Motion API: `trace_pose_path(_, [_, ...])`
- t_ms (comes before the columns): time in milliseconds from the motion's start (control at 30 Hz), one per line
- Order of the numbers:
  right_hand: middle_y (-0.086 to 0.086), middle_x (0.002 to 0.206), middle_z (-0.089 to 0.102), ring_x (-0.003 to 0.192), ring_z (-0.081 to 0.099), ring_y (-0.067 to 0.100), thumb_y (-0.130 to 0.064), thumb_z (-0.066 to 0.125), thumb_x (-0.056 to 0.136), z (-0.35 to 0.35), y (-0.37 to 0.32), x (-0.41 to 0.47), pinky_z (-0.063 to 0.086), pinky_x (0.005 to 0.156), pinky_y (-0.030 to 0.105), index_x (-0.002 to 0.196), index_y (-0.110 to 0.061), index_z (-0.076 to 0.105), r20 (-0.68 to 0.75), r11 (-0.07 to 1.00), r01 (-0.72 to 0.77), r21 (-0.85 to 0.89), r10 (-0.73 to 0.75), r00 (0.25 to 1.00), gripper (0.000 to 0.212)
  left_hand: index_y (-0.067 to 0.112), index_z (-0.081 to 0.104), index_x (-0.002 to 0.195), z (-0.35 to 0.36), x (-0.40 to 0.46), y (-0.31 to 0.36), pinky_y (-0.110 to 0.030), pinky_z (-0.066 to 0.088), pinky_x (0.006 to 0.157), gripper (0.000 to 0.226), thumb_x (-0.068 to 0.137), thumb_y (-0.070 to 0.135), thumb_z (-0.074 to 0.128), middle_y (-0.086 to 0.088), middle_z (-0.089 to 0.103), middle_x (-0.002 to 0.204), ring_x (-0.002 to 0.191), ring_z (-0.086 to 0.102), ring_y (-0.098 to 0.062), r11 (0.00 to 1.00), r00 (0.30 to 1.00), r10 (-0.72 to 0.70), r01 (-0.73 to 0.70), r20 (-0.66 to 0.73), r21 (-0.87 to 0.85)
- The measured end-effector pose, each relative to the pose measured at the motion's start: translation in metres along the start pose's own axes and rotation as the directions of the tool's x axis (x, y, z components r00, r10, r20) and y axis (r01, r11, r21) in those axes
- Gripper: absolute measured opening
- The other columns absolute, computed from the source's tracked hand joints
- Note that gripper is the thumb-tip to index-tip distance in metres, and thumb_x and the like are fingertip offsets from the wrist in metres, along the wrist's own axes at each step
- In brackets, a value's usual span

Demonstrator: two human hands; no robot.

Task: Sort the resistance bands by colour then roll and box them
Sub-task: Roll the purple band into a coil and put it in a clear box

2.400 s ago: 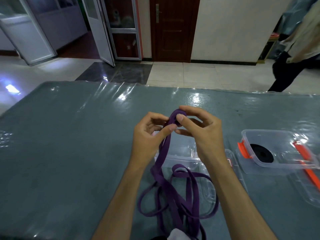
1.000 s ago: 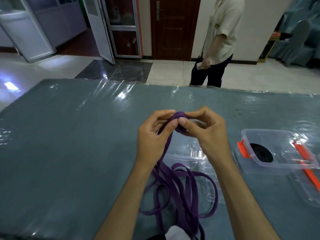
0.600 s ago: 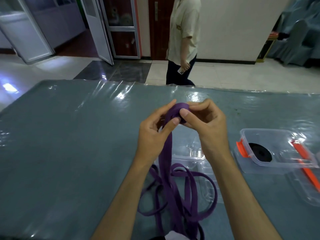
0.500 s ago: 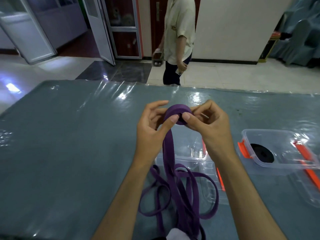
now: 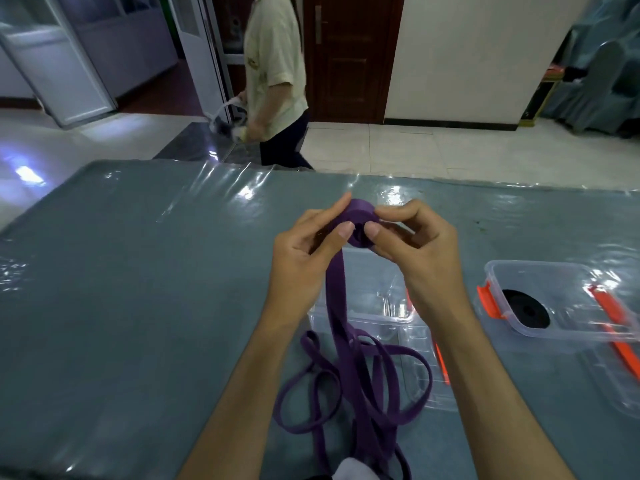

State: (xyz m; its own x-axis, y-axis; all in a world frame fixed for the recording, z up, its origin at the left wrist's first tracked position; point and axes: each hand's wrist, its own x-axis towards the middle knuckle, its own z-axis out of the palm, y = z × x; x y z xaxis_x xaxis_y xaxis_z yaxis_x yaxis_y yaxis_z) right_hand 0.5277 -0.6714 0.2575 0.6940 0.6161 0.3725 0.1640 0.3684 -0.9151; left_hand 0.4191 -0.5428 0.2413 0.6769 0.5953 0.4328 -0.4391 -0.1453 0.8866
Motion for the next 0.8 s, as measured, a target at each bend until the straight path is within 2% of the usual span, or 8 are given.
trace_pose_path(67, [0.001, 0.091, 0.080, 0.089, 0.078, 0.017, -0.008, 0.086, 0.083, -0.001, 0.000, -0.001, 0.060, 0.080, 0.029, 0.087, -0.008, 0.064, -0.002, 0.999, -0.035, -0.008, 0.035, 0.999, 0.023, 0.037, 0.076, 0.121, -0.002, 0.001, 0.000, -0.022, 0.057, 0.095, 0.037, 0.088, 0.021, 0.084, 0.000, 0.079, 0.113, 0.109, 0.076, -0.017, 1.000, 0.999, -0.003, 0.002, -0.051, -0.013])
trace_pose_path(133, [0.001, 0.085, 0.078, 0.079, 0.075, 0.015, -0.015, 0.087, 0.080, -0.001, -0.003, -0.001, 0.061, 0.073, 0.028, 0.093, -0.009, 0.067, -0.004, 0.998, -0.048, -0.038, 0.048, 0.999, 0.024, 0.037, 0.078, 0.110, 0.000, -0.002, -0.003, -0.022, 0.058, 0.091, 0.029, 0.084, 0.027, 0.088, 0.001, 0.080, 0.109, 0.105, 0.077, -0.017, 1.000, 0.996, 0.015, -0.017, -0.093, -0.018])
trace_pose_path(233, [0.004, 0.094, 0.080, 0.086, 0.077, 0.020, -0.015, 0.085, 0.087, 0.002, -0.005, -0.002, 0.062, 0.074, 0.030, 0.103, -0.021, 0.076, -0.048, 0.999, -0.004, -0.038, 0.003, 0.999, 0.020, 0.031, 0.078, 0.120, 0.001, -0.006, -0.009, -0.025, 0.056, 0.096, 0.027, 0.093, 0.032, 0.079, -0.003, 0.077, 0.120, 0.115, 0.074, -0.022, 0.999, 0.999, 0.001, -0.003, -0.048, -0.032])
trace_pose_path(300, [0.005, 0.099, 0.080, 0.093, 0.078, 0.021, -0.014, 0.082, 0.090, 0.004, -0.002, -0.003, 0.063, 0.078, 0.032, 0.100, -0.019, 0.074, -0.084, 1.000, 0.015, -0.015, -0.017, 0.996, 0.014, 0.028, 0.076, 0.129, -0.002, -0.004, -0.009, -0.028, 0.055, 0.100, 0.031, 0.098, 0.028, 0.075, -0.004, 0.074, 0.124, 0.119, 0.071, -0.025, 1.000, 1.000, -0.014, 0.014, -0.003, -0.016])
trace_pose_path(433, [0.007, 0.095, 0.080, 0.091, 0.078, 0.022, -0.011, 0.085, 0.085, 0.004, 0.002, -0.003, 0.062, 0.079, 0.033, 0.088, -0.010, 0.062, -0.053, 1.000, -0.028, 0.013, 0.028, 0.998, 0.023, 0.027, 0.082, 0.111, -0.006, 0.004, -0.003, -0.021, 0.058, 0.091, 0.025, 0.089, 0.016, 0.084, 0.000, 0.081, 0.109, 0.104, 0.078, -0.017, 0.999, 0.997, 0.022, -0.025, -0.070, -0.032])
trace_pose_path(533, [0.003, 0.094, 0.079, 0.084, 0.077, 0.020, -0.015, 0.086, 0.086, 0.001, -0.001, -0.001, 0.063, 0.074, 0.033, 0.104, -0.020, 0.070, -0.025, 0.999, -0.035, -0.024, 0.035, 0.999, 0.024, 0.025, 0.083, 0.105, -0.004, 0.002, -0.006, -0.022, 0.058, 0.090, 0.020, 0.089, 0.012, 0.082, -0.003, 0.080, 0.113, 0.106, 0.077, -0.017, 0.998, 0.995, 0.042, -0.045, -0.092, -0.033])
trace_pose_path(667, [0.007, 0.107, 0.077, 0.101, 0.075, 0.028, -0.015, 0.075, 0.096, 0.004, 0.000, 0.000, 0.064, 0.087, 0.047, 0.115, -0.019, 0.071, -0.078, 0.996, 0.066, -0.067, -0.071, 0.994, 0.020, 0.033, 0.077, 0.124, -0.006, 0.004, -0.005, -0.026, 0.054, 0.101, 0.034, 0.093, 0.019, 0.077, -0.004, 0.074, 0.123, 0.117, 0.072, -0.022, 0.998, 0.997, -0.036, 0.039, 0.062, -0.045])
trace_pose_path(800, [0.021, 0.108, 0.074, 0.103, 0.072, 0.039, -0.013, 0.077, 0.094, 0.006, 0.001, 0.001, 0.059, 0.096, 0.056, 0.104, -0.003, 0.060, -0.054, 0.996, -0.006, -0.089, 0.001, 0.999, 0.022, 0.032, 0.079, 0.119, -0.007, 0.013, 0.004, -0.022, 0.057, 0.094, 0.029, 0.092, 0.020, 0.080, 0.001, 0.079, 0.114, 0.108, 0.076, -0.017, 0.999, 0.999, 0.039, -0.039, 0.002, 0.016])
